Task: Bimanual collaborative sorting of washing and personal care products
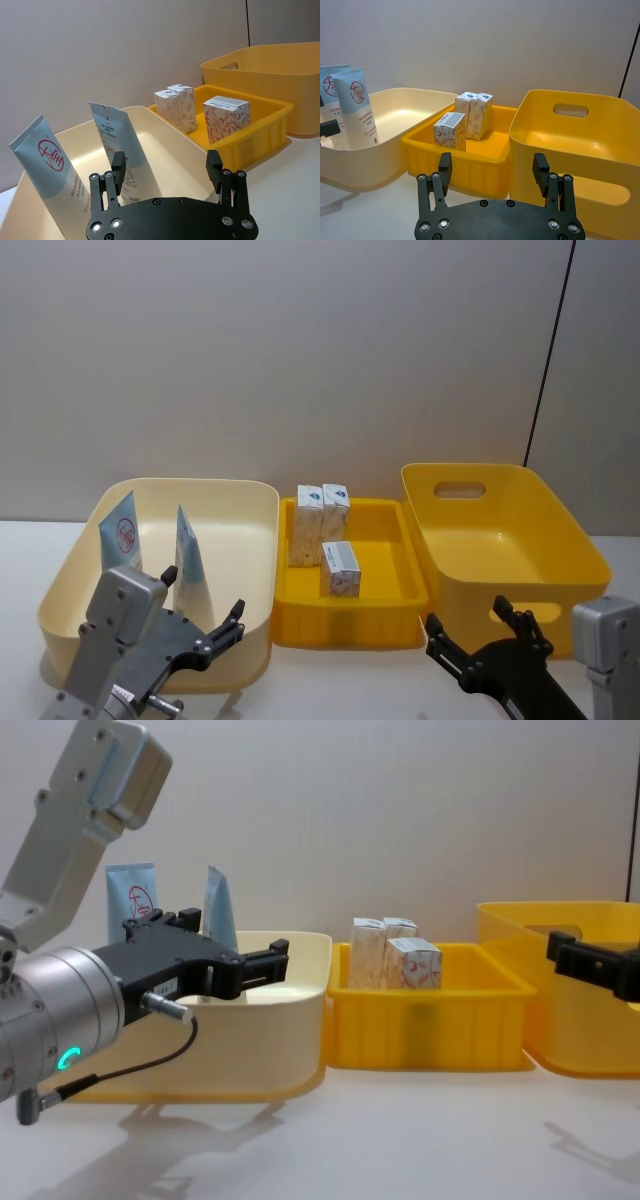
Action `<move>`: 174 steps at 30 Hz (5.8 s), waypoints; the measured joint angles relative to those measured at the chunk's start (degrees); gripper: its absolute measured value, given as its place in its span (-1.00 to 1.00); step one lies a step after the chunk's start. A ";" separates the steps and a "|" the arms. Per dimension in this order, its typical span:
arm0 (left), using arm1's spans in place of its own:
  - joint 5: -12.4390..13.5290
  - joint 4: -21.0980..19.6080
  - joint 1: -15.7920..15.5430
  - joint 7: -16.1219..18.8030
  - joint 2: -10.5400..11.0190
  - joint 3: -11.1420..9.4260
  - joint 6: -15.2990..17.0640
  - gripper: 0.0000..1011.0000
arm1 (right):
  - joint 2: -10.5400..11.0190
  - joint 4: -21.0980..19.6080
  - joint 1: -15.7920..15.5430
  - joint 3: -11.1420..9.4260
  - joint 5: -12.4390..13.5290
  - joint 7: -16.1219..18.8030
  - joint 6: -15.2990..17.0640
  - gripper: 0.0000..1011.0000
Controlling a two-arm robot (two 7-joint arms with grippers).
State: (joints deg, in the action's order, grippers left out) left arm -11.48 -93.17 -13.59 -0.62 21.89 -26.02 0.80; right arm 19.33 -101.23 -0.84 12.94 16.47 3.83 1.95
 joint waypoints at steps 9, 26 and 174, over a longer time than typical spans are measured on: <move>0.00 0.00 0.00 0.00 0.00 0.00 0.00 0.98 | 0.10 -0.56 0.64 0.36 -0.07 0.41 1.64 0.98; 0.00 0.00 0.00 0.00 0.00 0.00 0.00 0.98 | 0.40 -4.16 12.85 3.56 2.23 4.13 25.84 0.98; 0.00 0.00 0.00 0.00 0.00 0.00 0.00 0.98 | -8.40 12.86 37.51 4.37 -8.37 -0.52 29.92 -0.13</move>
State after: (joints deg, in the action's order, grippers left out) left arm -11.48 -93.18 -13.59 -0.62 21.89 -26.02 0.80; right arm 10.94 -88.36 36.67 17.31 8.10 3.30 31.87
